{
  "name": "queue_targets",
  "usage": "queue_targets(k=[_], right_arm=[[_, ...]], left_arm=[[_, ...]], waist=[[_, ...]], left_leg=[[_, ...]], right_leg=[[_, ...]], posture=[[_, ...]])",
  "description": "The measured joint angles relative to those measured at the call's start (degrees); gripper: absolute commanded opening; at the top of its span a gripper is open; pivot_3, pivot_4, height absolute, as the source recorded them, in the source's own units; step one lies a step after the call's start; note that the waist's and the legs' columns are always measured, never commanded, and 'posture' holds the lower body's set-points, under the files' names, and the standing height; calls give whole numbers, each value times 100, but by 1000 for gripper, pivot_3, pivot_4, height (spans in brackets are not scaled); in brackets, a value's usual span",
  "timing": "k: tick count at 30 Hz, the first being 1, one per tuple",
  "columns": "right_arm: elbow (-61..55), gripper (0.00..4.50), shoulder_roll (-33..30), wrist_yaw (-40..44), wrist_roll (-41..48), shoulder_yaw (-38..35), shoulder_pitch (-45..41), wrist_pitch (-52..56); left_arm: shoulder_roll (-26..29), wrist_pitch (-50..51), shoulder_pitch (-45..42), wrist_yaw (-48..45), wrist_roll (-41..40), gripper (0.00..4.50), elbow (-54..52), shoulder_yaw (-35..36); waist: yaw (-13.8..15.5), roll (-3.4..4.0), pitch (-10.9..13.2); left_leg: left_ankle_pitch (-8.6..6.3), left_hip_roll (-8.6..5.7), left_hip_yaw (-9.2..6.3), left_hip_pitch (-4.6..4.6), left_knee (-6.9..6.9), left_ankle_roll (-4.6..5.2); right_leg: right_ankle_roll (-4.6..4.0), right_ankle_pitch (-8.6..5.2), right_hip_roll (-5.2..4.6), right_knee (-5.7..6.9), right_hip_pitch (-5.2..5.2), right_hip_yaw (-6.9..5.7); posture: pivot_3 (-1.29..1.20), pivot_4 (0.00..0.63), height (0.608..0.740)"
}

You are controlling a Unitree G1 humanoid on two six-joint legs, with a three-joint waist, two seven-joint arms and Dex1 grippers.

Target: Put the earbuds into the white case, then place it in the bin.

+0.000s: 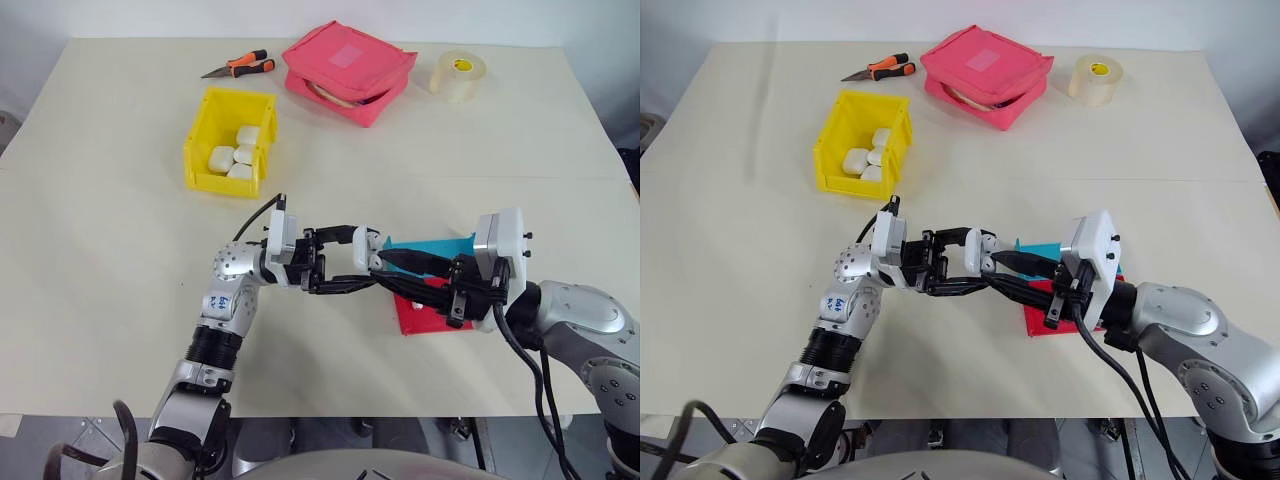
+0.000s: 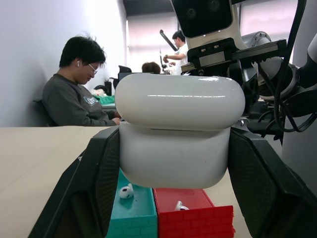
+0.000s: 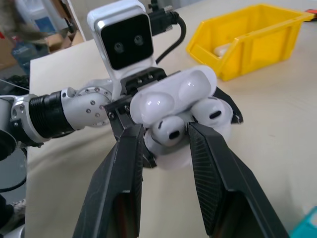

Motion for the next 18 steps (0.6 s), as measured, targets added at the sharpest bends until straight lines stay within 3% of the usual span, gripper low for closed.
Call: queue_targets(k=[16, 18], right_arm=[[-222, 1473, -416, -307, 163, -1018, 405, 198], [-355, 1090, -505, -461, 231, -1201, 502, 261]], left_arm=[[296, 264, -272, -23, 279, 2811, 218, -187], [375, 271, -380, -10, 472, 2811, 305, -284]], waist=[[13, 0, 0], [10, -1, 0]], left_leg=[[0, 0, 1, 0, 0, 0], [0, 0, 0, 0, 0, 0]], right_leg=[[0, 0, 0, 0, 0, 0], [0, 0, 0, 1, 0, -1]], posture=[[0, 150, 740], [0, 150, 740]])
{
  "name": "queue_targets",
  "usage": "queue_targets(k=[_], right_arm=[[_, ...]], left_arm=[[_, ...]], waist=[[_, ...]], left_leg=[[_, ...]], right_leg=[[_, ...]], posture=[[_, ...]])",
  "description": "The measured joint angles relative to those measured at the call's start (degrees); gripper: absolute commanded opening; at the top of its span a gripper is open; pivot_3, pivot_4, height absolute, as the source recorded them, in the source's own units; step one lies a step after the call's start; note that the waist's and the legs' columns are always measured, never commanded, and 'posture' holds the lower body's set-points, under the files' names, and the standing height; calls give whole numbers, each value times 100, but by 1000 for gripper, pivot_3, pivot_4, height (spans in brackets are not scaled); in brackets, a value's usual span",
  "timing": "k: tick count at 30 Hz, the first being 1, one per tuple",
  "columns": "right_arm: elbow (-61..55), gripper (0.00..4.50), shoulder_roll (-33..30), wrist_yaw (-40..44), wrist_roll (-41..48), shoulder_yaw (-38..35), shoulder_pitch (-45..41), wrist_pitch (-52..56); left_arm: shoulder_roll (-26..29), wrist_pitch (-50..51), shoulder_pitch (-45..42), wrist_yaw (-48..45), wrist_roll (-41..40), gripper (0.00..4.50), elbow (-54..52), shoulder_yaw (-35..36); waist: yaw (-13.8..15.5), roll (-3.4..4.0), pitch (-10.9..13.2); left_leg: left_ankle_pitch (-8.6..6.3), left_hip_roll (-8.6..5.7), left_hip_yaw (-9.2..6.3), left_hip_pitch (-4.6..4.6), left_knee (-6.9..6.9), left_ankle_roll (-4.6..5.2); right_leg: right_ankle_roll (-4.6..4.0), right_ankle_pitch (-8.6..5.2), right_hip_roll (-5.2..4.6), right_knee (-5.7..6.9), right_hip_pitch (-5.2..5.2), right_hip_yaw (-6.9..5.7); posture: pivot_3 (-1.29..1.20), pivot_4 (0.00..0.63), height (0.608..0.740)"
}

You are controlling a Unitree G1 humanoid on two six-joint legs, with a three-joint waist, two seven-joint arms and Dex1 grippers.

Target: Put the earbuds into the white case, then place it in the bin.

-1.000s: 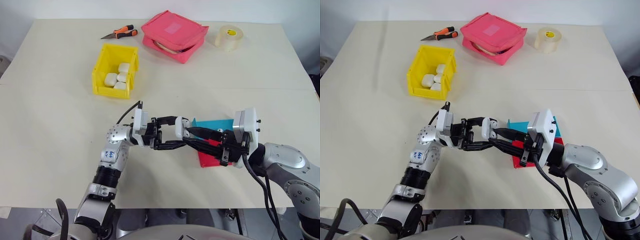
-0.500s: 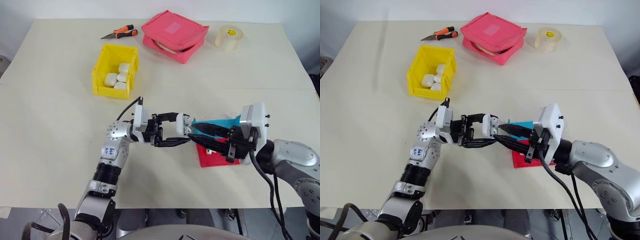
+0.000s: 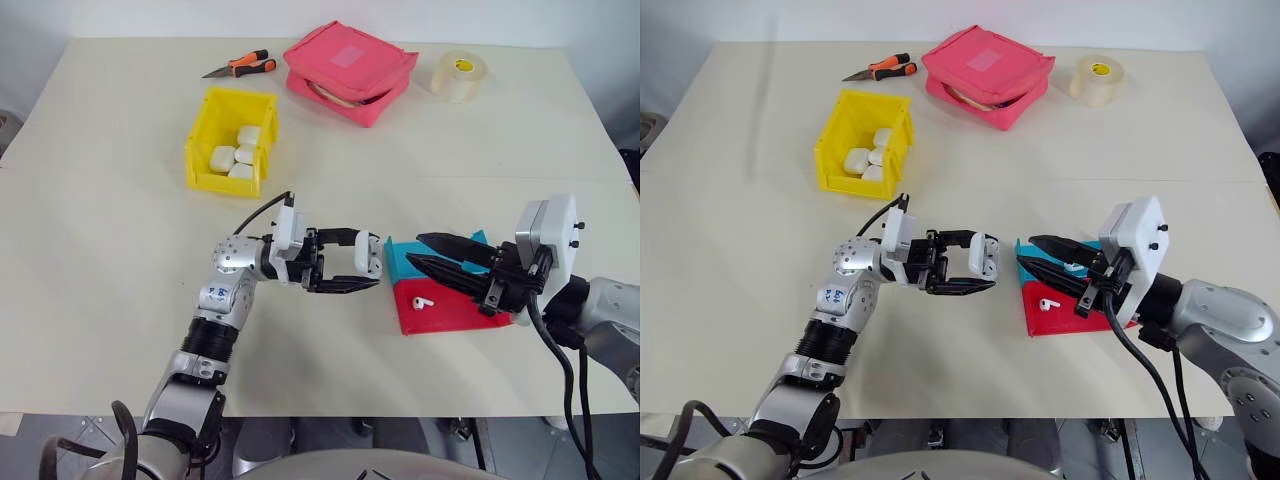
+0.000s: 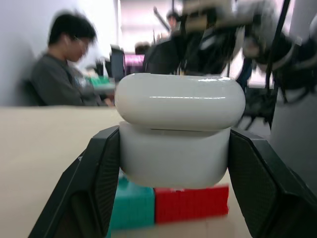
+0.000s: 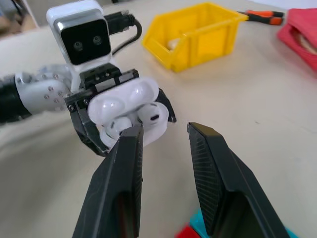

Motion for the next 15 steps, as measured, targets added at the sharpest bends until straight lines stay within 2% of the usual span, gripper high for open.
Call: queue_targets(k=[1, 3, 4, 7, 11, 15], right_arm=[[-81, 886, -52, -169, 106, -80, 13, 79], [-297, 134, -206, -536, 446, -161, -33, 228], [-376, 54, -229, -655, 565, -146, -116, 256], [-545, 54, -345, -1163, 866, 145, -676, 385], [-423, 54, -436, -1985, 1042, 1215, -2063, 973], [-136, 54, -322, -2237, 1053, 2072, -3013, 1493]], left_arm=[[42, -1, -75, -16, 73, 2811, 58, -71], [92, -3, -278, -36, 263, 2811, 213, -180], [100, -17, -331, -46, 312, 2811, 231, -208], [78, -107, -524, -63, 444, 2811, 436, -297], [48, -258, -712, -48, 653, 2811, 670, -388], [43, -354, -798, -26, 777, 2811, 808, -434]], waist=[[-1, 0, 0], [-2, 0, 0], [-8, 0, 0], [-15, 0, 0], [-28, 0, 0], [-10, 0, 0]], left_leg=[[0, 0, 0, 0, 0, 0], [0, 1, 0, 0, 1, 0], [0, 1, -1, 0, -1, 0], [0, 2, 0, 0, 0, 0], [0, 3, 0, -2, 0, 0], [0, -1, -3, -14, 1, 0]], right_leg=[[0, 0, 0, 1, 0, 1], [0, 0, 0, 0, 0, 0], [0, 0, 0, -1, -1, 0], [0, 0, 0, 0, -2, 0], [0, 0, 1, 2, -7, 1], [-1, 0, -1, -4, -10, -5]], posture=[[0, 150, 740], [0, 150, 740], [0, 150, 740], [0, 150, 740], [0, 150, 740], [0, 150, 740]])
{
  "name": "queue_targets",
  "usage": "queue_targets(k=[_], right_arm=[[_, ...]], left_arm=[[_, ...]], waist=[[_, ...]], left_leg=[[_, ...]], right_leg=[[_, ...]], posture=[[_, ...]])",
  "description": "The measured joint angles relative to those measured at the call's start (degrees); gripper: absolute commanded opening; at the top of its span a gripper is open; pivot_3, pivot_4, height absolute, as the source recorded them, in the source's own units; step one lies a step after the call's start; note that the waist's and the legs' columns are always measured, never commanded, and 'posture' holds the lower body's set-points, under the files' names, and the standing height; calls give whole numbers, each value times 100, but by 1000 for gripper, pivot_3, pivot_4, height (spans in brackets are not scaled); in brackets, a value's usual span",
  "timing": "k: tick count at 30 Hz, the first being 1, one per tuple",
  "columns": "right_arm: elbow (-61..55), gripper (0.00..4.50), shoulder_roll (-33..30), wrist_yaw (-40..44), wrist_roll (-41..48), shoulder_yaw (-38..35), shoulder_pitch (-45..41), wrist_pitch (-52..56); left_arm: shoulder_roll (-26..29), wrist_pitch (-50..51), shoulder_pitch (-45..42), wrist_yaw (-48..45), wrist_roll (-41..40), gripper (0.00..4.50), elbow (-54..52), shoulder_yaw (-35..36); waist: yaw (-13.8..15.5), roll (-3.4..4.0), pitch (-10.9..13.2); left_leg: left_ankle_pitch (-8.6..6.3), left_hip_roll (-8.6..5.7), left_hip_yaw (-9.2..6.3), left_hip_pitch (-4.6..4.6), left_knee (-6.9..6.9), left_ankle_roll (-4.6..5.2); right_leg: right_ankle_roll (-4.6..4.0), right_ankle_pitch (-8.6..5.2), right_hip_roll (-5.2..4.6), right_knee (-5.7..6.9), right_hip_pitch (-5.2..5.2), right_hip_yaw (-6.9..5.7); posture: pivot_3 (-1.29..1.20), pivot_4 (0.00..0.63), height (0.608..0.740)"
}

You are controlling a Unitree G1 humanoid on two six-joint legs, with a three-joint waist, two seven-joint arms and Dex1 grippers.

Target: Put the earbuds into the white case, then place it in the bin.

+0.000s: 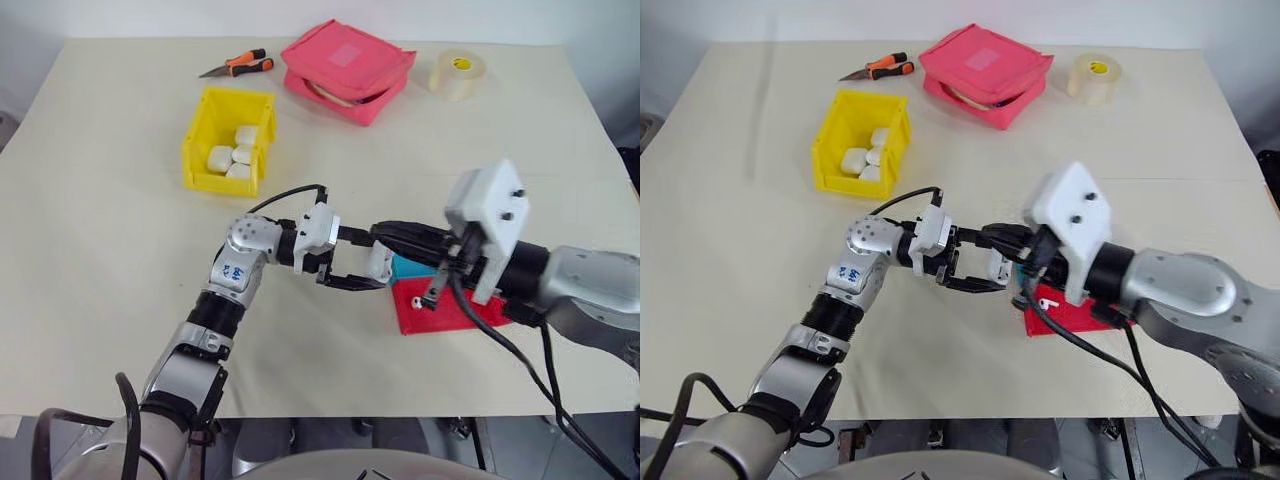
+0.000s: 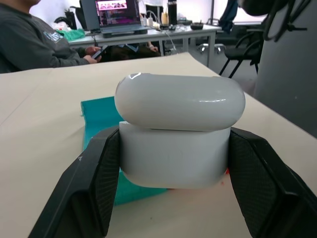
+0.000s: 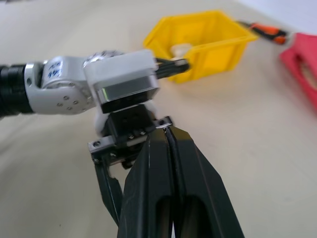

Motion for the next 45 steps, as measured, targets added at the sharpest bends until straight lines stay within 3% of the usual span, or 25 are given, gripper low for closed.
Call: queue_targets(k=[5, 9, 19, 24, 27, 30, 38, 44, 45], right_arm=[[258, 54, 28, 248, -571, 806, -281, 373], [258, 54, -27, 613, -979, 836, -187, 295], [476, 54, -795, 1611, -1480, -880, 1478, -18], [630, 54, -37, 2611, -1647, -2196, 2653, -1237], [871, 617, 125, 3447, -1849, -2543, 3418, -1842], [1199, 1565, 160, 4061, -1977, -2690, 3760, -2183], [2110, 4287, 158, 4665, -2244, -2824, 3439, -2589], [2346, 4404, 142, 4842, -2387, -2605, 3037, -2664], [2383, 4469, 142, 4877, -2388, -2563, 2957, -2664]], left_arm=[[-23, -160, -114, 17, 87, 2811, 116, 7], [-42, -246, -159, -30, 87, 2811, 257, 67], [-19, -195, -190, 134, -456, 2811, 110, 763], [-159, -93, -332, 1215, -667, 2811, 23, 1402], [-141, -93, -496, 2117, -612, 2811, 67, 1757], [-88, -81, -566, 3028, -426, 2811, 132, 2035], [431, 1198, -615, 5532, 304, 2811, 153, 2398], [564, 1556, -629, 6089, 581, 2811, 547, 2385], [564, 1595, -633, 6105, 591, 3161, 634, 2370]], waist=[[5, 0, 0], [-7, 0, 0], [0, -3, 1], [21, -8, 3], [35, -8, 3], [17, -9, 3], [3, -10, 4], [33, -10, 4], [29, -11, 4]], left_leg=[[-1, -3, -5, -20, 1, 3], [-1, -1, -4, -20, 1, 2], [-1, 0, -7, -25, 5, 3], [-1, -2, -9, -21, 7, 4], [0, -3, -4, -12, 5, 5], [0, -2, -3, -6, 3, 5], [0, -2, -1, 5, 1, 4], [0, -5, -2, 3, 2, 3], [0, -4, -2, 4, 1, 3]], right_leg=[[0, 0, -1, -5, -11, -8], [0, 0, 0, -3, -12, -9], [4, 2, -1, -3, -12, -10], [5, 2, -1, -2, -8, -10], [6, 3, -1, -3, -1, -6], [6, 3, -1, -1, 1, -5], [6, 3, 0, 2, 6, -3], [6, 3, 0, -1, 8, -4], [6, 3, 0, -1, 8, -5]], posture=[[0, 150, 740], [0, 150, 740], [0, 150, 740], [0, 150, 740], [0, 150, 740], [0, 150, 740], [0, 150, 740], [0, 150, 740], [0, 150, 740]])
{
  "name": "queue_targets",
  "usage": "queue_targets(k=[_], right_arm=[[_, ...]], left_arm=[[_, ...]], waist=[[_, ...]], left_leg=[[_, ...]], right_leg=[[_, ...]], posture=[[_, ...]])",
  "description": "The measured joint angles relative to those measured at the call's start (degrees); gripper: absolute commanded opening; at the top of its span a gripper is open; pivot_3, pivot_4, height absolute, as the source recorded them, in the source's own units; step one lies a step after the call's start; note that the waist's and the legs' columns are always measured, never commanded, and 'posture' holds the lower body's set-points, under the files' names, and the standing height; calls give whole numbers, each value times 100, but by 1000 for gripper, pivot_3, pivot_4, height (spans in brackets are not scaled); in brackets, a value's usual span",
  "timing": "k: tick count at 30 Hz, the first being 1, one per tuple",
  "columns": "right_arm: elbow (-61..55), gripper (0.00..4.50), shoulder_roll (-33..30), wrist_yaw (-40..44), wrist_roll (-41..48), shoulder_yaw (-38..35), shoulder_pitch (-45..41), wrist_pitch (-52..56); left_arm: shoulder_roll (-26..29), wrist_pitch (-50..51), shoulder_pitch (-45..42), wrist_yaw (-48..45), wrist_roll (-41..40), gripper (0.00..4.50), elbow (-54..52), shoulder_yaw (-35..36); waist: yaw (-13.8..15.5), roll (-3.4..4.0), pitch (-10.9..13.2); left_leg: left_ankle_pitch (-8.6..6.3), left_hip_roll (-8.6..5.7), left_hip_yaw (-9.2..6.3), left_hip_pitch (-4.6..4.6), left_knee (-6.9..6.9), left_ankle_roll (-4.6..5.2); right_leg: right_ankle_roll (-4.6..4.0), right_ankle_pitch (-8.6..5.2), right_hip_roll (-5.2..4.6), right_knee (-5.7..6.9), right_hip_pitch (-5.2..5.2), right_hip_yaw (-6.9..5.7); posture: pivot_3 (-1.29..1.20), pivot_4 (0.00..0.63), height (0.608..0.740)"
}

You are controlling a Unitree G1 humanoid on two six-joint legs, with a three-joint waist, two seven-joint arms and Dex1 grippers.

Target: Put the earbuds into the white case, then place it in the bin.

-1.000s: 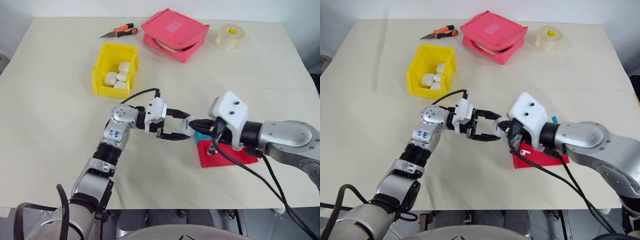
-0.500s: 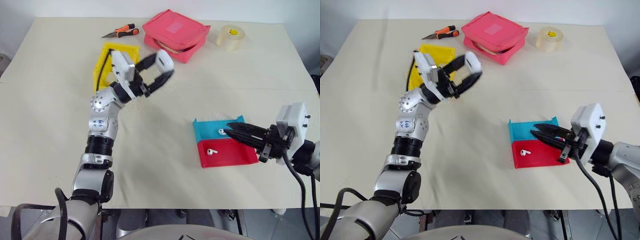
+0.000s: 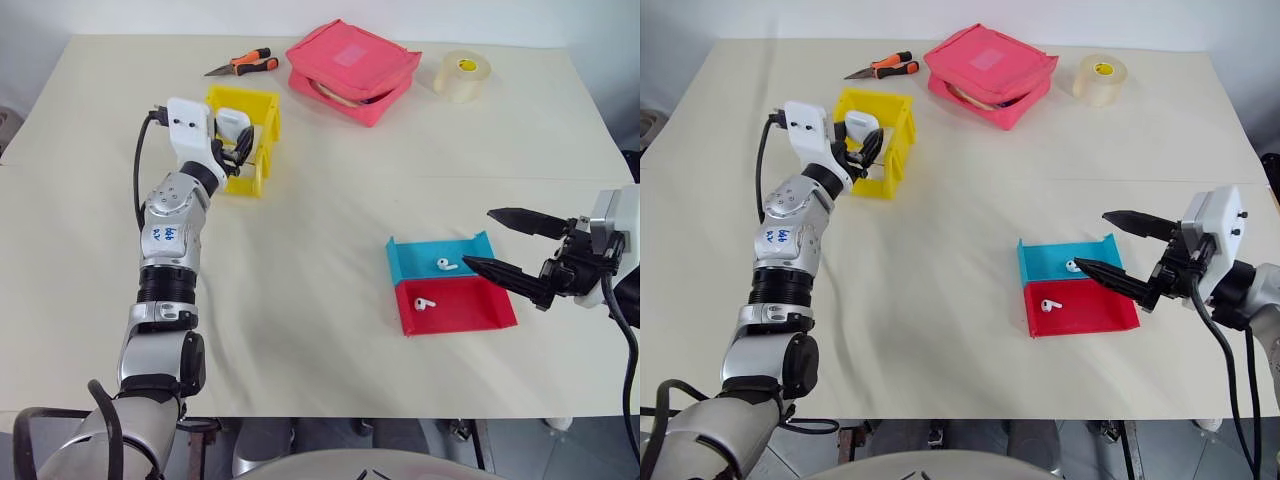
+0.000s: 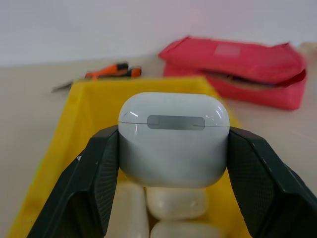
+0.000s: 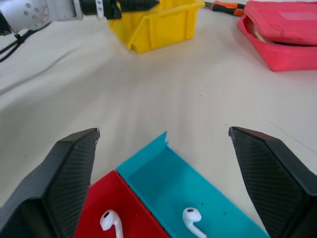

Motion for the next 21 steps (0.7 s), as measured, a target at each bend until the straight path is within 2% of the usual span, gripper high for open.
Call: queue_targets(k=[4, 9, 12, 15, 21], right_arm=[[235, 4500, -33, 135, 2, 2, -220, -19], [475, 4500, -36, 270, -22, -1, -283, -28], [652, 4500, -49, 310, -87, -3, -485, -61], [916, 4500, -57, 392, -142, -2, -718, -194], [1418, 4500, -76, 674, -367, 12, -787, -429]], left_arm=[[3, 183, -19, 11, -2, 4460, 76, -33], [146, 294, -5, -55, 117, 4484, -143, -185], [329, 286, -5, -490, 118, 4484, -549, -334], [492, 73, -16, -1261, -130, 4484, -905, -389], [1249, -221, -328, -2969, -802, 4484, -1082, -329]], waist=[[-8, -1, 1], [-12, -3, 2], [-26, -3, 2], [-26, -3, 2], [-49, -4, 3]], left_leg=[[0, 0, 1, 0, -1, 0], [0, 0, 2, -1, -1, 0], [0, 1, 3, -1, -3, -1], [0, 0, 3, -2, -3, -1], [1, 2, 10, -4, -6, -1]], right_leg=[[0, 0, 0, 0, 0, 0], [0, 0, 0, 1, -2, 0], [0, 0, 0, -1, -3, 0], [0, 0, 0, -1, -3, -1], [0, 0, 1, 0, -11, 1]], posture=[[0, 150, 740], [0, 150, 740], [0, 150, 740], [0, 150, 740], [0, 150, 740]])
